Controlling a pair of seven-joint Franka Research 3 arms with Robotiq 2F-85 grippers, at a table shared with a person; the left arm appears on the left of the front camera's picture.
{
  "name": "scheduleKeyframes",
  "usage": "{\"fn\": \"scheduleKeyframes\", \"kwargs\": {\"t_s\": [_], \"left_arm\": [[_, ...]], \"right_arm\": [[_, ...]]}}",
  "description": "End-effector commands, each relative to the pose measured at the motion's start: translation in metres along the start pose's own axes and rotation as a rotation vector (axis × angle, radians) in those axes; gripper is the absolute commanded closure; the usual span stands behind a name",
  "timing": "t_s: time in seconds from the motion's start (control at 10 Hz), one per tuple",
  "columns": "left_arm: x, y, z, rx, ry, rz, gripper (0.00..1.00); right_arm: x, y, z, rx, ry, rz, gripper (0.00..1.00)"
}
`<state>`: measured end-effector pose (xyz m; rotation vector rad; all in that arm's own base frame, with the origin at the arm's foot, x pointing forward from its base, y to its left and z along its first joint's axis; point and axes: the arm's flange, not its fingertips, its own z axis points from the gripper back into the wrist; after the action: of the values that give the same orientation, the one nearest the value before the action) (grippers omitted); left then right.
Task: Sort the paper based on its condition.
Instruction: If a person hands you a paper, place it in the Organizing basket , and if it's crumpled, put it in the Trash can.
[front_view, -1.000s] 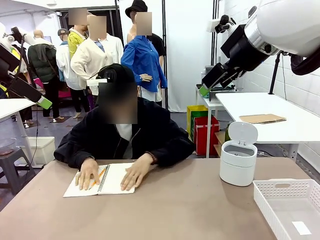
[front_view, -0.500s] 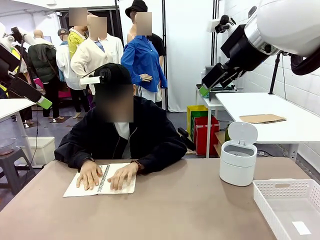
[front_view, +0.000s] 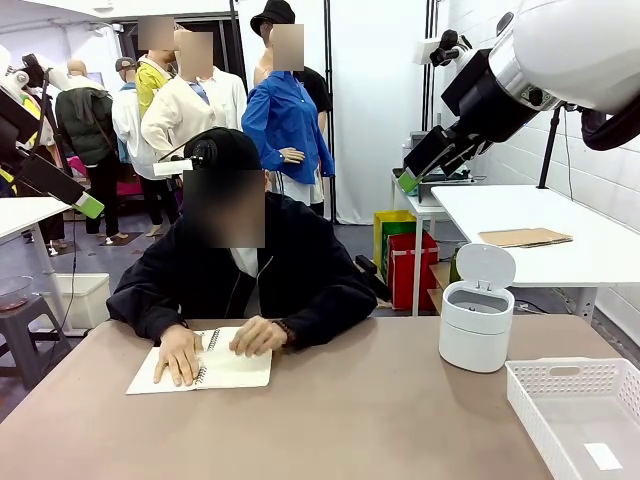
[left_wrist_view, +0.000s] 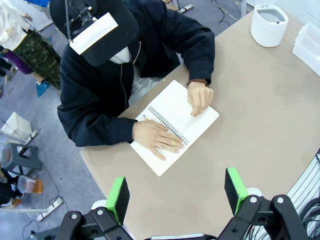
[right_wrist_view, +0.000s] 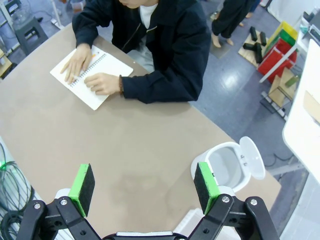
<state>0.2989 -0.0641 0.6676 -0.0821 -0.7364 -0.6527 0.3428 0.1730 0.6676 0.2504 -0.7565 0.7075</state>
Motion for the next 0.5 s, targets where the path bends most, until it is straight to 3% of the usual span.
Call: {"fn": "scheduleKeyframes", "kwargs": {"t_s": [0.0, 0.4], "left_arm": [[0.0004, 0.0013, 0.0006, -0.006, 0.000, 0.004, 0.00], [0.0004, 0.0013, 0.0006, -0.006, 0.000, 0.004, 0.00]], "right_arm": [[0.0000, -0.0003, -0.0018, 0.003, 0.002, -0.001, 0.00], [0.0000, -0.0003, -0.0018, 0.003, 0.002, -0.001, 0.00]]}}
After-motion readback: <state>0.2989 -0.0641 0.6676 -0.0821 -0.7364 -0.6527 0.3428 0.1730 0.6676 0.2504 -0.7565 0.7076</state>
